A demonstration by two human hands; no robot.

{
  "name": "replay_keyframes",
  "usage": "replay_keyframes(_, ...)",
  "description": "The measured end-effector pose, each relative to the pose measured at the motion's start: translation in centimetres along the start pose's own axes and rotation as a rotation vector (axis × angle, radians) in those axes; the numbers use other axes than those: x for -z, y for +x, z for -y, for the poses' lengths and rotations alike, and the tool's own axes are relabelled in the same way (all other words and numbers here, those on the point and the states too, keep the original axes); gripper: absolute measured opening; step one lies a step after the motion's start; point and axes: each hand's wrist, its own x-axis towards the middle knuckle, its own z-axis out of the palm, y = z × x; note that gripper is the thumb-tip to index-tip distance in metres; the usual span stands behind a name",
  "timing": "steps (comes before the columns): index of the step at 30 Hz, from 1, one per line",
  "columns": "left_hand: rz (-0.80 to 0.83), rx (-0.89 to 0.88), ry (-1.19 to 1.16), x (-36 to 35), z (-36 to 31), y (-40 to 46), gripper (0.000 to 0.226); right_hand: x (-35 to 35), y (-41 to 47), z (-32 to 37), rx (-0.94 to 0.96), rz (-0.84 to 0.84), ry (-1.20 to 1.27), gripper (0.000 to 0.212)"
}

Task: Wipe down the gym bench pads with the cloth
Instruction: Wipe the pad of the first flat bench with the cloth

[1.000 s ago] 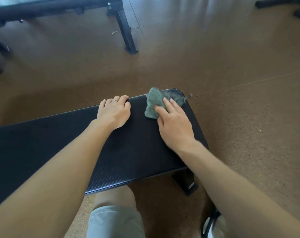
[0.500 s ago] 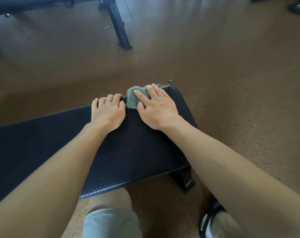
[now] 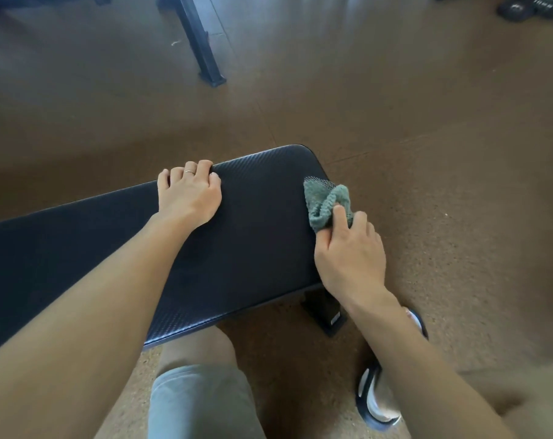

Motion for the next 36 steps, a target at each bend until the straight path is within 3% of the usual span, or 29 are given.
replay_keyframes(6,-0.004,-0.014,0.005,0.1,0.1,0.1,0.048,0.9,-1.9,-1.6,-0.033,-0.048,-0.032,0.040)
replay_keyframes(9,-0.004,-0.026,0.002,0.1,0.2,0.1,0.048,0.7,0.6,-0.1,0.037,0.001,0.076,0.052)
replay_keyframes(12,-0.004,-0.028,-0.002,0.1,0.3,0.1,0.048,-0.5,1.4,1.2,0.082,0.043,0.010,0.058)
replay_keyframes(18,-0.001,-0.034,-0.006,0.2,0.3,0.0,0.048,-1.6,-0.7,-1.6,0.097,-0.100,0.036,0.056)
replay_keyframes(24,-0.018,-0.034,-0.001,-0.1,0.3,0.0,0.048,-4.5,-7.6,-1.8,-0.068,-0.177,0.291,0.061)
replay_keyframes(28,-0.025,-0.036,0.002,-0.1,0.4,0.0,0.048,-4.0,-4.0,-0.9,-0.114,-0.213,0.330,0.058)
replay_keyframes(36,-0.044,-0.025,0.003,-0.4,0.4,0.1,0.048,-0.3,5.9,2.1,-0.047,-0.011,0.088,0.051)
